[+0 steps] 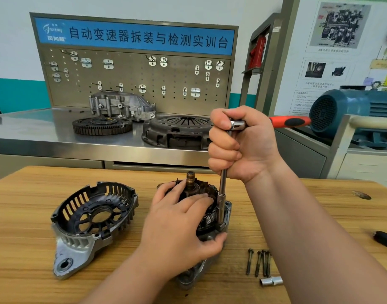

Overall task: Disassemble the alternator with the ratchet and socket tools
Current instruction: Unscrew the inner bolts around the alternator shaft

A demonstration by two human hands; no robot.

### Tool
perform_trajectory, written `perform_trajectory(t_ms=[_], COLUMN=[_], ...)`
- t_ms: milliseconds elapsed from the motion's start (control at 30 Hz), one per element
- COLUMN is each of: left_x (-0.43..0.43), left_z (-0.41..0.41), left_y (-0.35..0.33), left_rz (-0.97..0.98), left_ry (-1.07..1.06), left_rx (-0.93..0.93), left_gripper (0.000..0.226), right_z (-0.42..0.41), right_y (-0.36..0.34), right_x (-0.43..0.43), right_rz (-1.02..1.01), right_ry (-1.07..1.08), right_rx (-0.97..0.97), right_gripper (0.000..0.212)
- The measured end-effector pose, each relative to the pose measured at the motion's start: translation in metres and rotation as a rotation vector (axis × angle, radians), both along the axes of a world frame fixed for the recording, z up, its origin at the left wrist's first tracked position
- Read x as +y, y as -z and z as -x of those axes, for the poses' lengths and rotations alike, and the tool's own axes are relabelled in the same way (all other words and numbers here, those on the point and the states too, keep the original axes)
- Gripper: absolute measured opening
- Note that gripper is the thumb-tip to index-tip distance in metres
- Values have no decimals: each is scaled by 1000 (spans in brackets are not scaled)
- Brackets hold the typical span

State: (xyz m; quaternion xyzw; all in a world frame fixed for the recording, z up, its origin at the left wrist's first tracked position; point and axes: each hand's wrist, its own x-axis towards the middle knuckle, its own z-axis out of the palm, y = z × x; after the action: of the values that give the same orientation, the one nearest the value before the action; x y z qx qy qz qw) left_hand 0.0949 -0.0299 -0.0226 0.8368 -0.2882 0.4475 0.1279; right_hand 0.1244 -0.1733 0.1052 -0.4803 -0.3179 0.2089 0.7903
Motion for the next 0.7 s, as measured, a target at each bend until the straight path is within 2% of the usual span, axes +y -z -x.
perform_trajectory(t_ms=[267,333,567,700], left_x=[-2,2,19,17], left_z=[1,-1,-8,-6], left_y=[0,-2,-3,-6], left_rz=[-16,-26,-91,-64], left_ry=[-13,15,148,167], left_rx=[17,-2,50,79], left_gripper=[53,52,49,46], right_z=[-4,-4,-12,-12], right_y=[-1,-1,5,7], right_x=[2,8,14,10], right_rz=[25,13,-72,-106], right_ry=[-147,-244,-271,-299], right_rx=[-19,28,235,166], right_gripper=[29,28,29,26])
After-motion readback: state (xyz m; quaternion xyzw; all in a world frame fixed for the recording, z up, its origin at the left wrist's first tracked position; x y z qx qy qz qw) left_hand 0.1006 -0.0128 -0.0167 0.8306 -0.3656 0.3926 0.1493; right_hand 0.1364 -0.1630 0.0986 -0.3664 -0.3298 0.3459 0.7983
